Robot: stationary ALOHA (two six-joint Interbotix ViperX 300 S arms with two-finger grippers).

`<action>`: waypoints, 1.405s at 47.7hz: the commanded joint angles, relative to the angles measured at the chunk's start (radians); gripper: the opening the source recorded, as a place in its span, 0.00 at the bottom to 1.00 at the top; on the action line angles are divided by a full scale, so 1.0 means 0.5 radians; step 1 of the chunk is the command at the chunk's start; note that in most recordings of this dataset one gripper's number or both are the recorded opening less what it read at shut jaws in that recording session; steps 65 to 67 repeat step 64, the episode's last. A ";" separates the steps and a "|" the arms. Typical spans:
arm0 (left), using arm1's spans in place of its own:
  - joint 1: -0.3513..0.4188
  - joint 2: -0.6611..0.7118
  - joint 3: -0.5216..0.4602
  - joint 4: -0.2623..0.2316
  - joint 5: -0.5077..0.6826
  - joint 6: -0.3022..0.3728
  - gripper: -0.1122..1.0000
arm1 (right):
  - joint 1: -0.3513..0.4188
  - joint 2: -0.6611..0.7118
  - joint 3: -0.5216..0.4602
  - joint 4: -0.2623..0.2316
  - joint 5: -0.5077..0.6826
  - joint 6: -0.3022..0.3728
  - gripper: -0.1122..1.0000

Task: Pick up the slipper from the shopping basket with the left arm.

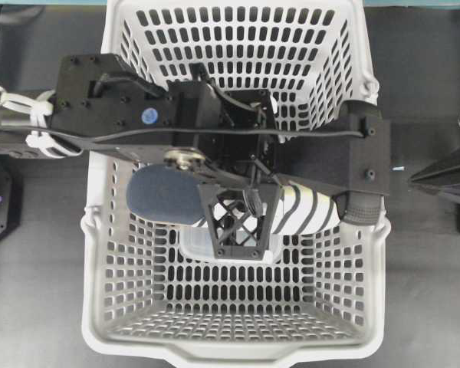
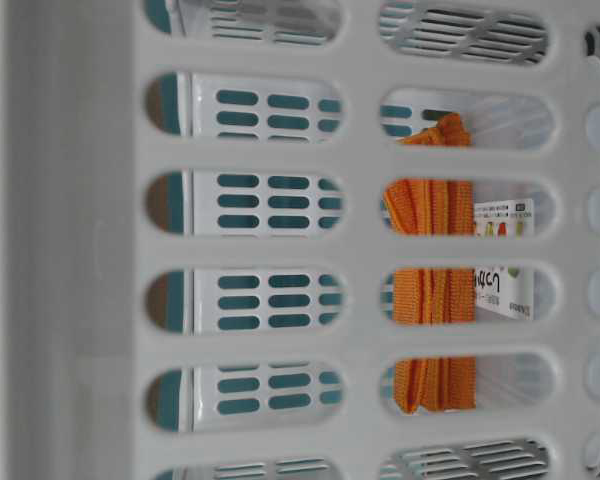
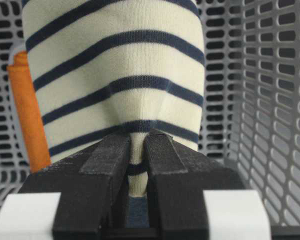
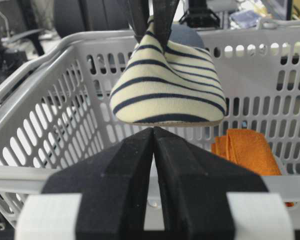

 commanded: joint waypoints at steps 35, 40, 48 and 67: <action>0.015 -0.031 -0.031 0.009 0.000 0.009 0.15 | 0.006 0.015 0.000 0.006 -0.012 0.003 0.11; 0.015 -0.031 -0.031 0.009 0.000 0.009 0.15 | 0.006 0.015 0.000 0.006 -0.012 0.003 0.11; 0.015 -0.031 -0.031 0.009 0.000 0.015 0.15 | 0.006 0.012 0.009 0.006 -0.012 0.000 0.11; 0.018 -0.037 0.012 0.009 0.000 0.018 0.15 | -0.003 -0.006 0.018 0.006 -0.012 0.000 0.11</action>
